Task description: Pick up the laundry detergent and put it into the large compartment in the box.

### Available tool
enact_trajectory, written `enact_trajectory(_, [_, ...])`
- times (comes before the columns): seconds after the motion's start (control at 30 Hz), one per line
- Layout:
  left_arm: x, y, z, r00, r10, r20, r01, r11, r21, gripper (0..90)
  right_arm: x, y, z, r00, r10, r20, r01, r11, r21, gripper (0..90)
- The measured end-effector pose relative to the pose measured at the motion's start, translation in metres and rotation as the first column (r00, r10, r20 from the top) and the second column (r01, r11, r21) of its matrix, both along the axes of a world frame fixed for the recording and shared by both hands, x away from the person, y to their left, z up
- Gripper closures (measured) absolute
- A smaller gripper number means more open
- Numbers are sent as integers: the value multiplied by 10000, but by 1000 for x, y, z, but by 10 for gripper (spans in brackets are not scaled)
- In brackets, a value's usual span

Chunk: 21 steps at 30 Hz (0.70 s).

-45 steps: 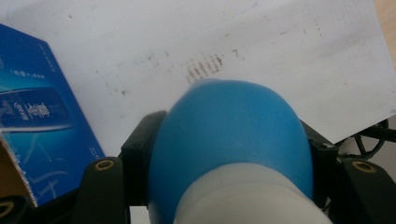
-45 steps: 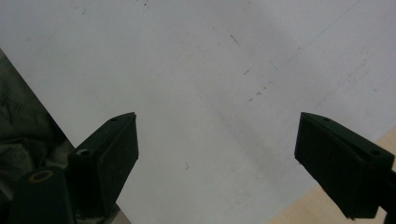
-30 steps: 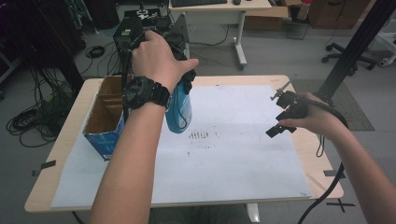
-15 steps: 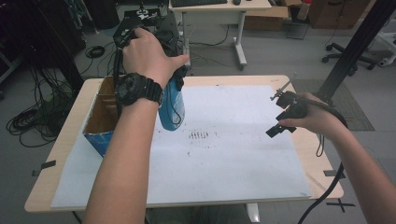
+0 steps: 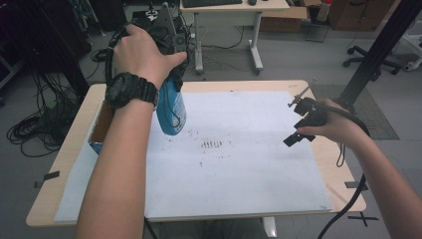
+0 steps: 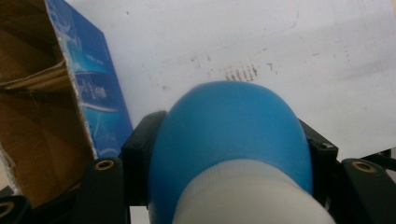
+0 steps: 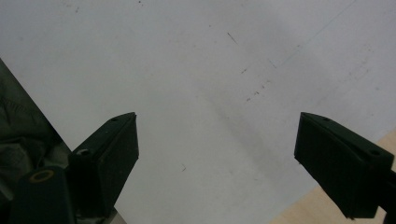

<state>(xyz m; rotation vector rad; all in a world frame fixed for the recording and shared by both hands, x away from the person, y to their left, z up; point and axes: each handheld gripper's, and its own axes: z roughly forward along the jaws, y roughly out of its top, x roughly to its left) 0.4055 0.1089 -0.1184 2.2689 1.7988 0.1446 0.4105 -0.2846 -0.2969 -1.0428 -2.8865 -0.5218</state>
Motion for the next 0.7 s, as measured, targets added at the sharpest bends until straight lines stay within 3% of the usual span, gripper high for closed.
enact_trajectory(0.4, [4, 20, 5, 9996, 264, -21, -265, 9996, -60, 382, 3, 2, -2, 10000, -29, -63, 29, 10000, 44, 140])
enact_trajectory(0.7, [4, 34, 13, 9992, 399, -43, -399, 9992, -58, 382, 6, 9, 6, 10000, 19, -88, -19, 10000, 15, 140])
